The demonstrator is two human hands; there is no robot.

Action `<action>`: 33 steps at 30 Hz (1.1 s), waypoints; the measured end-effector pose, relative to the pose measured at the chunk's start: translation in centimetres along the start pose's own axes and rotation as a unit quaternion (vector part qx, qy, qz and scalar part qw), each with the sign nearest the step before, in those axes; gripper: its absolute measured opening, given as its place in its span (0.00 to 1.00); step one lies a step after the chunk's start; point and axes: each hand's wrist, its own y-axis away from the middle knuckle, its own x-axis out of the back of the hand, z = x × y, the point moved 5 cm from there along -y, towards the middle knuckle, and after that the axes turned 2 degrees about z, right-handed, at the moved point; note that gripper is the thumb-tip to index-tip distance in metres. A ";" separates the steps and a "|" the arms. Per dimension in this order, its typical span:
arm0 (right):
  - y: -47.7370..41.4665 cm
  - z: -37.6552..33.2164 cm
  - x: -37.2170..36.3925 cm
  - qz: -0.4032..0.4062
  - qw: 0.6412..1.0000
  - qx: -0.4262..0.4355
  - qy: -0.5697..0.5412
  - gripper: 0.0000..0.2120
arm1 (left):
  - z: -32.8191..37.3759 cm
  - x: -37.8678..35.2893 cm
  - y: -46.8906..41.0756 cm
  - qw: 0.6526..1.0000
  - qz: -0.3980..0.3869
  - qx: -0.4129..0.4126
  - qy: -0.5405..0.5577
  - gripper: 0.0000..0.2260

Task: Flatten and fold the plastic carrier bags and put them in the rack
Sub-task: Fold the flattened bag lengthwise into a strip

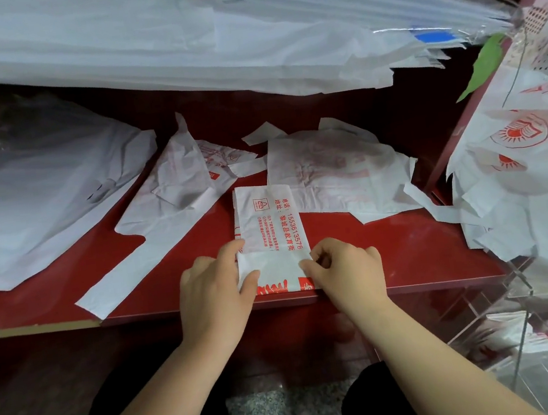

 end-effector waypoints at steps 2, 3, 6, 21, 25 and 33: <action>0.2 -0.2 0.1 0.022 1.000 0.009 0.018 0.08 | -0.1 0.1 0.0 0.999 0.022 -0.018 -0.032 0.23; 0.2 -0.2 0.1 0.025 0.999 0.009 0.027 0.10 | 0.0 0.1 -0.1 0.998 0.027 -0.032 -0.044 0.22; 0.3 -0.4 0.1 0.067 0.996 0.057 -0.001 0.10 | 0.7 -0.1 -0.2 0.989 0.026 -0.139 -0.041 0.09; 4.3 2.6 -0.2 -0.023 0.942 0.333 0.007 0.23 | -0.5 0.0 2.2 0.967 -0.081 -0.237 0.040 0.16; 3.8 2.4 0.7 0.032 0.962 0.265 -0.061 0.14 | -0.6 0.7 1.7 0.980 -0.066 -0.127 0.137 0.17; 0.4 1.9 0.5 0.014 0.982 0.030 -0.188 0.06 | -0.5 0.8 -0.4 0.981 -0.033 0.116 0.151 0.15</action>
